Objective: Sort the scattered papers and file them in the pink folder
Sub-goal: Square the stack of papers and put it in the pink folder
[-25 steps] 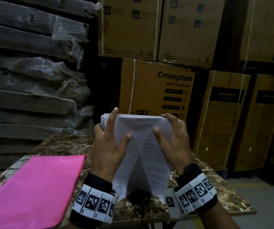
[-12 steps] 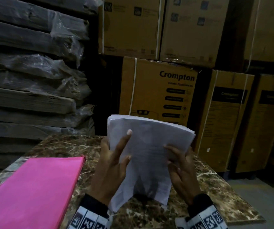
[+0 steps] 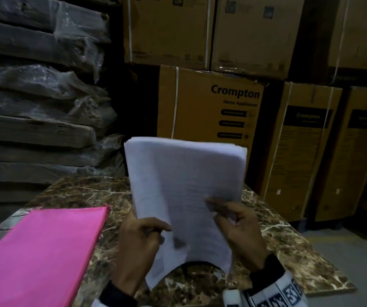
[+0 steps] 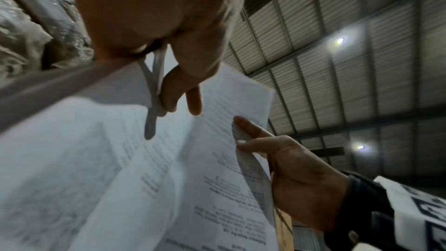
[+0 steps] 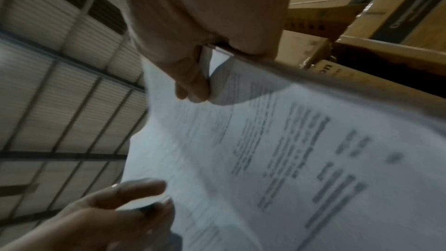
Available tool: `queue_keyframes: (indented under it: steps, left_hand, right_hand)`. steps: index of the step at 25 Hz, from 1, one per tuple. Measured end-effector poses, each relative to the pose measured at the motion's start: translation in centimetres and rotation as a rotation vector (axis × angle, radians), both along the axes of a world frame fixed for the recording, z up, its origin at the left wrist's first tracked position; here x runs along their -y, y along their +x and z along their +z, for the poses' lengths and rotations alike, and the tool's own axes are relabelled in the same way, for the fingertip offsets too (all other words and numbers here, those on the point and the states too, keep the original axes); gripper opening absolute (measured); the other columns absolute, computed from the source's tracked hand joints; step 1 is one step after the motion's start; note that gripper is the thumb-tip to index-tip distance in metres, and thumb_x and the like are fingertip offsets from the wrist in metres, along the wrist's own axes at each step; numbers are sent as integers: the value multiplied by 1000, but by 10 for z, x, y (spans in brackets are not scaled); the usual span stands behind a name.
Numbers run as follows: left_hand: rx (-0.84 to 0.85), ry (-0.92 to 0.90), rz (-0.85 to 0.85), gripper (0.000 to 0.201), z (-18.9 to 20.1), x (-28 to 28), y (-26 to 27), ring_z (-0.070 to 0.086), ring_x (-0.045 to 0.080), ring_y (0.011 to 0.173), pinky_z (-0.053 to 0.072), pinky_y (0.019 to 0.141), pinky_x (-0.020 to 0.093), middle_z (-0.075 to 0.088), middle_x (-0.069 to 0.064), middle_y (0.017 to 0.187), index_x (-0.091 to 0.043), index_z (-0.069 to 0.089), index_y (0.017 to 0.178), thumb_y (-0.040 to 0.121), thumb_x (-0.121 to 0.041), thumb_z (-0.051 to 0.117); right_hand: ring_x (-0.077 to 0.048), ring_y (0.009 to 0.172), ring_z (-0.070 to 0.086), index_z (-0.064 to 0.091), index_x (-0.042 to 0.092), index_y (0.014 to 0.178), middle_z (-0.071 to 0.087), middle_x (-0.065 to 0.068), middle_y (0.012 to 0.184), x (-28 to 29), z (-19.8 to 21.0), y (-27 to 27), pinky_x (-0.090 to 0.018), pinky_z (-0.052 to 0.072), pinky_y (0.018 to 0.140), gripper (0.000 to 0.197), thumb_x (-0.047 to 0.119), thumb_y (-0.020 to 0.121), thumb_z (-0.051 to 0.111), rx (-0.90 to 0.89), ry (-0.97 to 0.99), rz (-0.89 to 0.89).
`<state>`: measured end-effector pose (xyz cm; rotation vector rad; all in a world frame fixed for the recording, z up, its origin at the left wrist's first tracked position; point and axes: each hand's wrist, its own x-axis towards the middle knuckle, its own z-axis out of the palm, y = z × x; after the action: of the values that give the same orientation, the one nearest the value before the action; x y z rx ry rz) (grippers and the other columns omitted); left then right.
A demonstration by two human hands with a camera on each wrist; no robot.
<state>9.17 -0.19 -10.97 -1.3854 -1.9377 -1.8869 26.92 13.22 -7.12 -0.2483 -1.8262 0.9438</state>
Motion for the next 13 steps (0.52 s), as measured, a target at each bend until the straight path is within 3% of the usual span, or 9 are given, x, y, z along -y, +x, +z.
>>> queue_keyframes:
  steps: [4, 6, 8, 11, 13]
  left_hand:
    - [-27, 75, 46, 53, 7, 2, 12, 72, 10, 80, 55, 73, 13, 74, 2, 90, -38, 77, 70, 79, 14, 69]
    - [-12, 28, 51, 54, -6, 3, 12, 71, 10, 85, 59, 78, 25, 72, -1, 93, -44, 76, 73, 80, 9, 73]
    - [13, -4, 70, 58, -18, 4, 13, 68, 6, 85, 58, 78, 28, 71, -7, 91, -51, 74, 71, 79, 6, 76]
    - [38, -13, 57, 56, -18, 5, 14, 67, 2, 88, 55, 81, 22, 73, -10, 93, -53, 74, 74, 81, 3, 76]
    - [2, -3, 70, 53, -12, 7, 15, 66, 4, 93, 48, 79, 6, 73, -5, 100, -52, 72, 81, 84, 1, 74]
  right_hand:
    - [1, 114, 62, 73, 29, 111, 70, 13, 119, 9, -1, -2, -13, 48, 95, 48, -12, 88, 64, -78, 84, -74]
    - [3, 117, 59, 72, 43, 112, 68, 18, 122, 6, -27, -5, -15, 47, 100, 58, -10, 89, 64, -2, 47, -98]
    - [6, 121, 54, 67, 55, 113, 64, 22, 126, 6, -53, -7, -16, 44, 104, 66, -7, 93, 60, 120, 7, -67]
    - [12, 122, 51, 61, 61, 115, 60, 33, 126, 6, -59, -9, -8, 40, 101, 68, -4, 97, 55, 175, -22, -46]
    - [14, 124, 47, 60, 58, 119, 58, 33, 128, 8, -49, -9, -3, 36, 101, 60, 2, 98, 56, 157, -8, -46]
